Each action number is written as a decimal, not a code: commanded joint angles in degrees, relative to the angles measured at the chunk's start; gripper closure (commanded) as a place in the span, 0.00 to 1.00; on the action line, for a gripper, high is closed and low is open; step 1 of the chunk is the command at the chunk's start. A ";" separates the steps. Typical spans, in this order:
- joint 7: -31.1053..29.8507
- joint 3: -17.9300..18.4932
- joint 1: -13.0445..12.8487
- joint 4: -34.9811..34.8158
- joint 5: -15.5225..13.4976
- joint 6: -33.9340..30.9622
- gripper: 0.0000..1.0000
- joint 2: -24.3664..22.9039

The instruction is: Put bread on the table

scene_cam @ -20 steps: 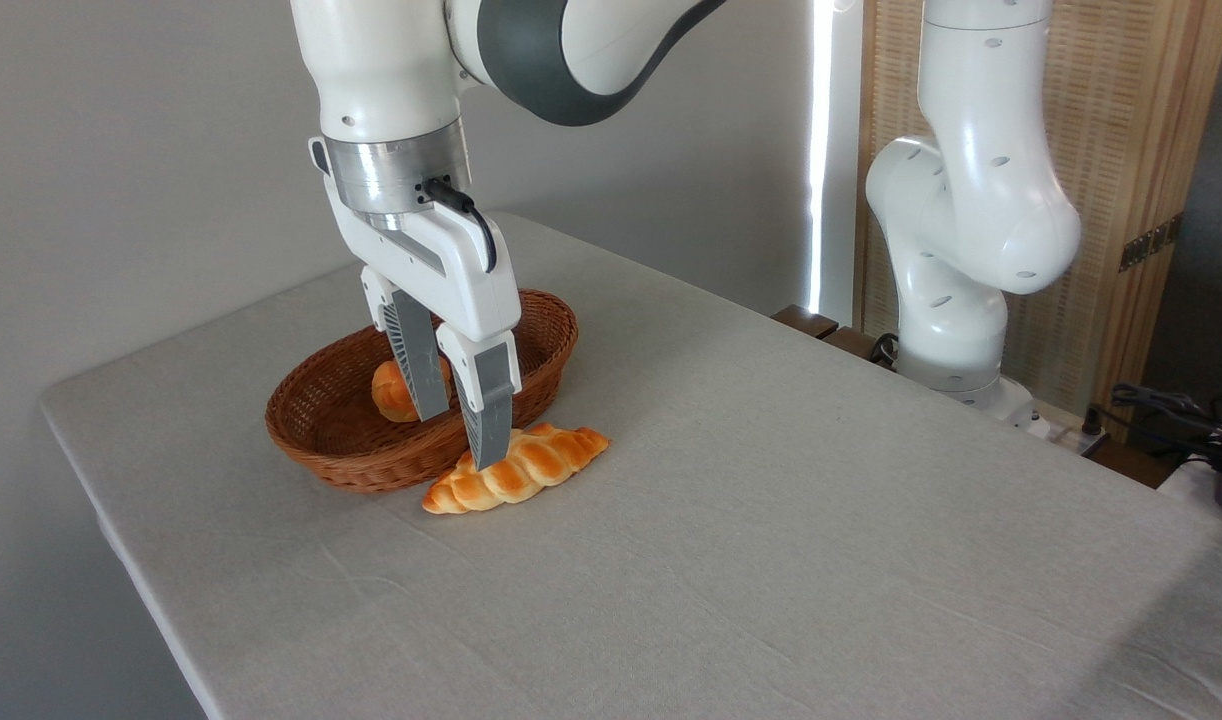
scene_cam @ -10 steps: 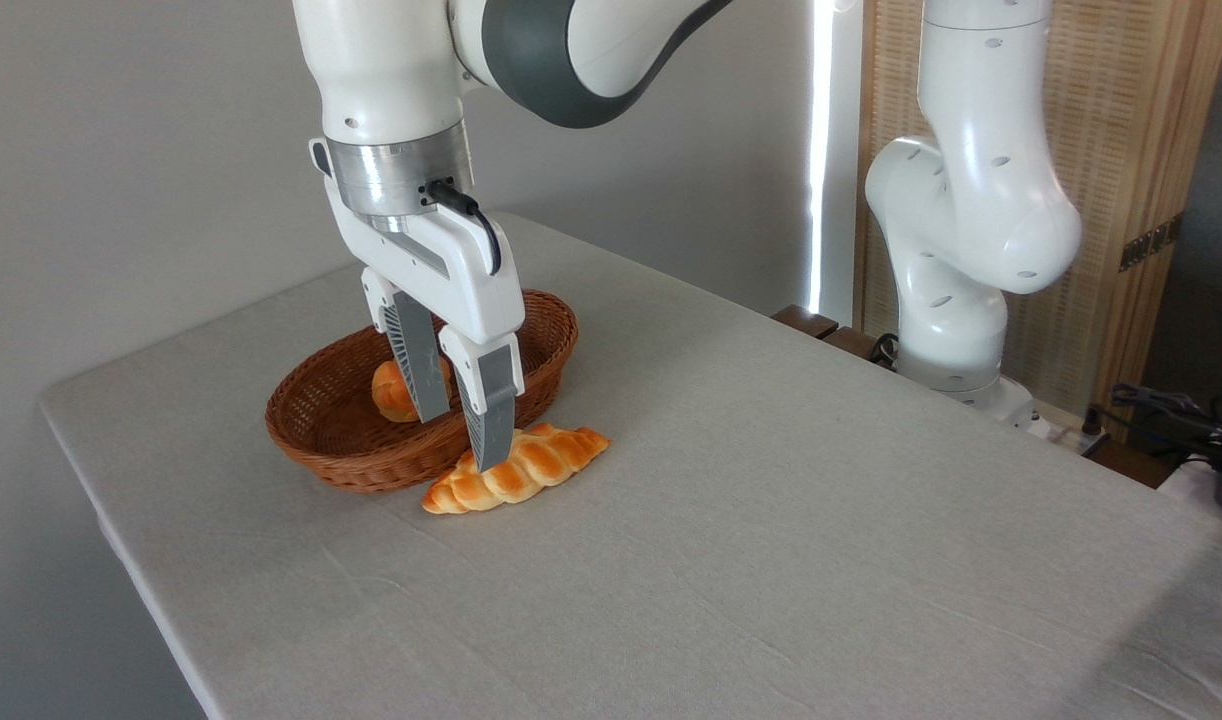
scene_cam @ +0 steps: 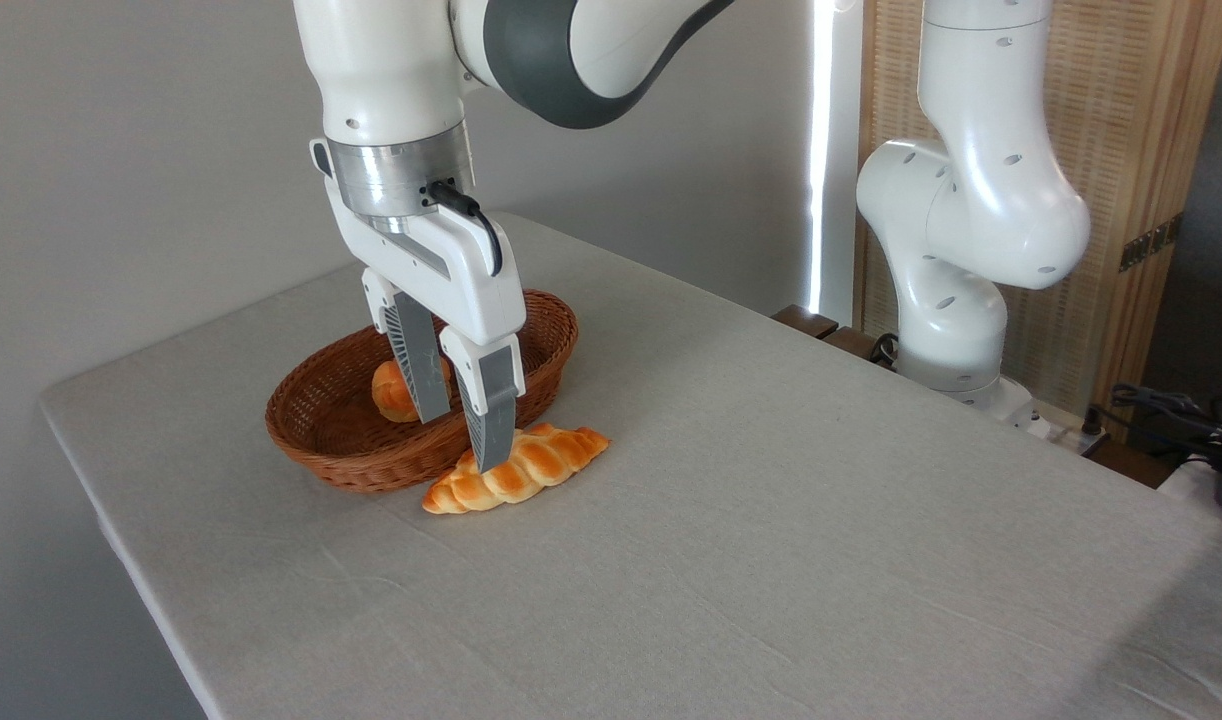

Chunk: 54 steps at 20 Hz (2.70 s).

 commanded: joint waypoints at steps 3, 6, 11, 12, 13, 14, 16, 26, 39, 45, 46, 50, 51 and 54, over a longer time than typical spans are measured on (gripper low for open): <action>1.03 -1.02 -0.15 0.39 -1.06 -0.31 0.00 0.34; 1.03 -2.42 -0.15 0.48 -1.06 0.04 0.00 0.78; 0.94 -4.70 -0.24 0.39 -2.72 0.66 0.00 0.78; 0.94 -5.41 -0.33 0.30 -3.25 0.75 0.00 0.78; 0.94 -6.37 -0.50 0.21 -3.52 0.84 0.00 0.70; 1.03 -7.34 -0.68 0.12 -3.69 0.92 0.00 0.70; 0.94 -9.62 -1.12 -0.49 -4.22 2.41 0.00 0.70; 0.41 -18.50 -1.65 -9.71 -11.34 16.90 0.00 1.66; 0.94 -19.48 -3.14 -10.60 -10.46 19.38 0.00 6.23; 0.85 -19.74 -3.14 -10.42 -7.21 19.56 0.66 6.58; 0.94 -19.74 -3.14 -10.42 -7.21 19.47 0.75 6.50; 0.94 -19.74 -3.14 -10.42 -7.21 19.47 0.75 6.41; 0.85 -19.74 -3.14 -10.34 -7.21 19.47 0.74 6.41; 0.76 -19.74 -3.14 -10.34 -7.21 19.47 0.72 6.41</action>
